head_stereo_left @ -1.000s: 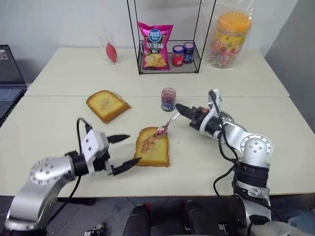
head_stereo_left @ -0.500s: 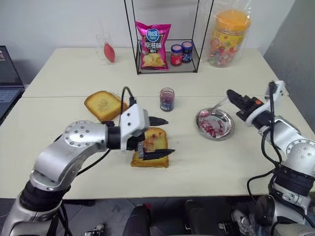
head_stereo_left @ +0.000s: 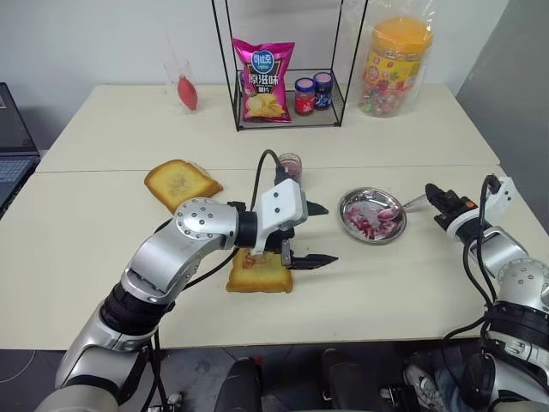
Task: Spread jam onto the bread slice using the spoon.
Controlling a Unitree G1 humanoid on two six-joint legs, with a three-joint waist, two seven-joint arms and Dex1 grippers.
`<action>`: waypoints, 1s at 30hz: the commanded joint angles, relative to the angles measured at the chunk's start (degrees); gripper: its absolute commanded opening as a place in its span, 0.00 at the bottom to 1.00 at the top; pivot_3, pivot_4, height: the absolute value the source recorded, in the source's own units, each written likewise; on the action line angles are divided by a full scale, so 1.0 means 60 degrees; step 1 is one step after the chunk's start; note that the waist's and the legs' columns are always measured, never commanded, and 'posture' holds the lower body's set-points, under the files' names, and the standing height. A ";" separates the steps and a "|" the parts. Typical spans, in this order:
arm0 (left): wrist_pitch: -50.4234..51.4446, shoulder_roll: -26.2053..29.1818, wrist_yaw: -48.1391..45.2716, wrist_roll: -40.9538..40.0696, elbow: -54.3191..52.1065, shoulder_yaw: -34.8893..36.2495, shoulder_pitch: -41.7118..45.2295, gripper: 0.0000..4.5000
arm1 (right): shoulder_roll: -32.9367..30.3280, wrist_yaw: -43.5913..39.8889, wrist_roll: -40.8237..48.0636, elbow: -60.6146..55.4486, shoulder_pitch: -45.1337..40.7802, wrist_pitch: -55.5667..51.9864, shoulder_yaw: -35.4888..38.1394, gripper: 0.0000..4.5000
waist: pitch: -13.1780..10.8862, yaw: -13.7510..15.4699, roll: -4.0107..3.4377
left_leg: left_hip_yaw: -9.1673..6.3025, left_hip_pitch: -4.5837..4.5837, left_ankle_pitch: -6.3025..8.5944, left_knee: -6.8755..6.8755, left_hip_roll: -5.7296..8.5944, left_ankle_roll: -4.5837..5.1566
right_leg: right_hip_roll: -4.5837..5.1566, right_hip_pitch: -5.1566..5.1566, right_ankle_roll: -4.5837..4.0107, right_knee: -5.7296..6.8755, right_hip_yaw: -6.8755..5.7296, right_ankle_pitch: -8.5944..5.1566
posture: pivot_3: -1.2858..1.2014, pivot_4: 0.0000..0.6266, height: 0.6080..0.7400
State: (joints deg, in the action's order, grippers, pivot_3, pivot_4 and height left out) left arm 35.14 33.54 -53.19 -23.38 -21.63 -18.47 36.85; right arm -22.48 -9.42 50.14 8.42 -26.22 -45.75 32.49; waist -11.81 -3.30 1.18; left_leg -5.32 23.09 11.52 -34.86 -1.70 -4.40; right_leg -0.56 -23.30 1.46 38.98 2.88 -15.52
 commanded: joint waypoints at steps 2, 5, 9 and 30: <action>-0.0284 -0.0069 -0.0117 0.0254 -0.0010 -0.0017 0.0131 1.00 | -0.0134 -0.0030 -0.0165 -0.0150 0.0060 0.0184 0.0004 0.15 | 0.0000 -0.0001 0.0000 | 0.0009 -0.0007 0.0000 0.0000 0.0000 0.0000 | 0.0000 0.0003 0.0002 0.0000 0.0010 0.0001 | 0.52 0.24 1.00; -0.0316 -0.0183 -0.0058 0.0324 0.0054 0.0023 0.0155 1.00 | -0.0125 -0.0183 -0.0177 -0.0346 0.0143 0.0259 -0.0005 0.28 | 0.0000 -0.0001 0.0000 | 0.0029 -0.0013 0.0000 0.0001 0.0000 0.0000 | 0.0000 0.0003 0.0003 0.0000 0.0028 0.0002 | 0.52 0.24 1.00; -0.0336 -0.0368 -0.0024 0.0420 0.0129 -0.0013 0.0204 1.00 | -0.0082 -0.0269 -0.0179 -0.0449 0.0205 0.0268 -0.0032 0.47 | 0.0000 0.0001 0.0000 | 0.0059 -0.0017 0.0000 0.0001 0.0001 0.0000 | 0.0000 0.0002 0.0015 -0.0002 0.0061 0.0008 | 0.52 0.24 1.00; -0.0465 -0.0143 0.0107 0.0478 0.0055 0.1131 -0.0119 1.00 | -0.0963 -0.1687 -0.2618 -0.2060 0.0839 0.2800 -0.1598 0.99 | -0.0001 -0.0010 0.0001 | 0.0138 -0.0035 0.0001 -0.0010 0.0007 0.0000 | 0.0000 -0.0008 0.0065 -0.0008 0.0153 0.0037 | 0.52 0.24 1.00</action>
State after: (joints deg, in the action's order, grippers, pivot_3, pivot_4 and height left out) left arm 33.11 30.54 -52.91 -20.19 -19.17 -15.39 36.73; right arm -26.36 -16.94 33.93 1.95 -21.65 -30.36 22.52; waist -11.81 -3.36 1.18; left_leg -4.49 22.87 11.52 -34.91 -1.66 -4.40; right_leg -0.57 -23.36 1.85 38.93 3.79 -15.30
